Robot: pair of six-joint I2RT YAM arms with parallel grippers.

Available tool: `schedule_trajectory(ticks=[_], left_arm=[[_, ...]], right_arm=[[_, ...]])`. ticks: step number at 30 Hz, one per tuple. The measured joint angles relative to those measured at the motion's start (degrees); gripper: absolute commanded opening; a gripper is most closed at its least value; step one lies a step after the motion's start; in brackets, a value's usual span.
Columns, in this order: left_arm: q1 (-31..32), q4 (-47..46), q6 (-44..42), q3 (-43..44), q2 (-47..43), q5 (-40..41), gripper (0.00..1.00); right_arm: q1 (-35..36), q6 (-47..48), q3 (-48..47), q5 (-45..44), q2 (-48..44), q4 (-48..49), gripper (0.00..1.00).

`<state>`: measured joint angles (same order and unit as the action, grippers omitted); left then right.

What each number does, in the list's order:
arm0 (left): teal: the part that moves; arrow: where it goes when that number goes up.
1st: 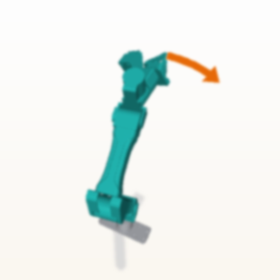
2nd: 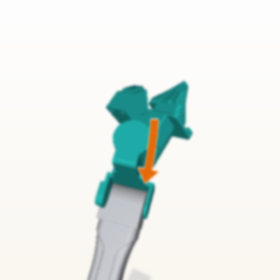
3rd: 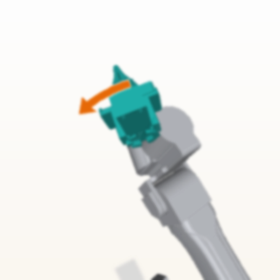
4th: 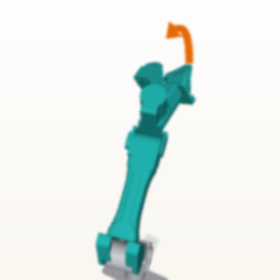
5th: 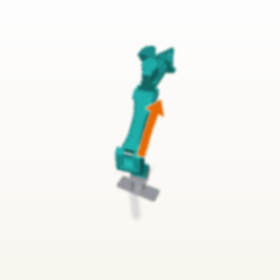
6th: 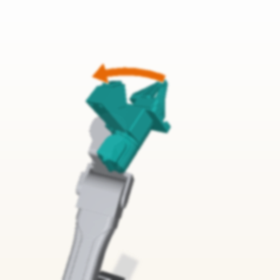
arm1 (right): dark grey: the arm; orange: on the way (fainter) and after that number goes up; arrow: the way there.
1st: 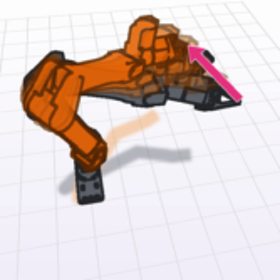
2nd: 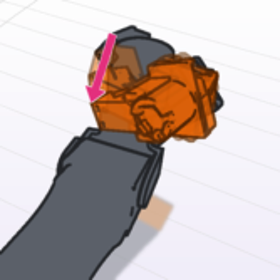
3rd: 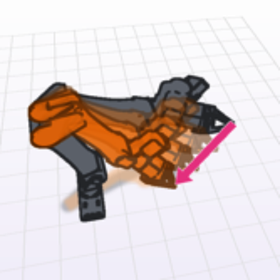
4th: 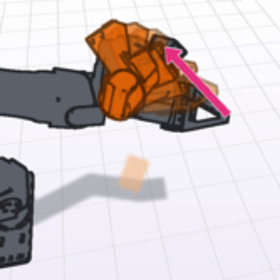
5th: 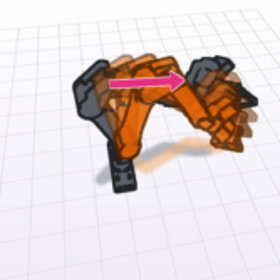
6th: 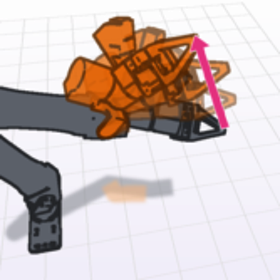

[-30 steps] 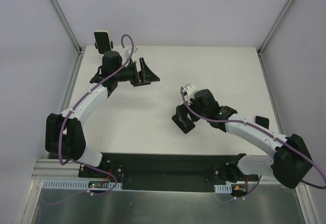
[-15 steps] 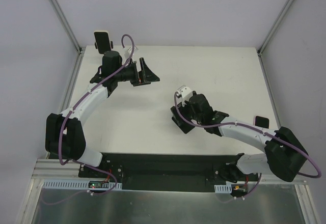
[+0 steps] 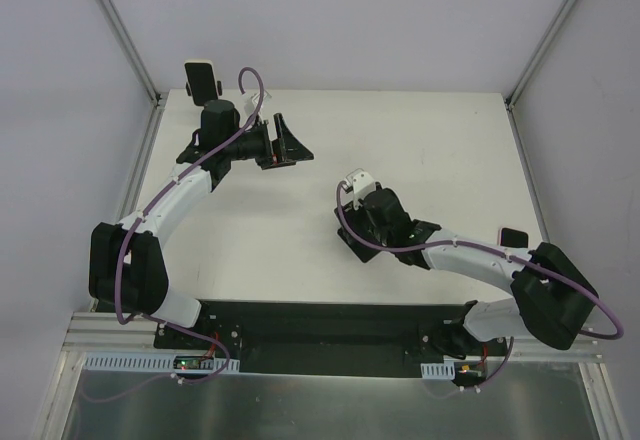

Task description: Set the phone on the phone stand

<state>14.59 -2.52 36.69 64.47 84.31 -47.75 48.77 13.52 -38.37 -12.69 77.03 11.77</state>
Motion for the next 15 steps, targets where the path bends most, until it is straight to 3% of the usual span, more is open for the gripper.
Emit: schedule_trajectory(ticks=[3, 7, 9, 12, 13, 15], left_arm=[[0.0, 0.0, -0.1, 0.0, 0.0, 0.0, 0.87], [0.0, 0.2, -0.1, 0.0, 0.0, 0.0, 0.87], [0.0, 0.2, -0.1, 0.0, 0.0, 0.0, 0.88], [0.0, 0.3, -0.2, 0.0, 0.0, 0.0, 0.87], [0.0, 0.3, -0.2, 0.0, 0.0, 0.0, 0.87], [0.0, 0.3, -0.3, 0.0, 0.0, 0.0, 0.87]], right_arm=[[0.2, -0.5, 0.0, 0.1, 0.0, 0.0, 0.62], [0.3, -0.8, 0.0, 0.2, 0.0, -0.1, 0.39], [0.4, -0.9, 0.0, 0.1, 0.0, -0.2, 0.32], [0.5, -1.3, 0.0, 0.0, -0.2, -0.8, 0.14], [0.5, -1.6, 0.0, -0.1, -0.3, -1.1, 0.01], [0.6, -2.2, -0.6, -0.3, -0.5, -2.9, 0.01]])
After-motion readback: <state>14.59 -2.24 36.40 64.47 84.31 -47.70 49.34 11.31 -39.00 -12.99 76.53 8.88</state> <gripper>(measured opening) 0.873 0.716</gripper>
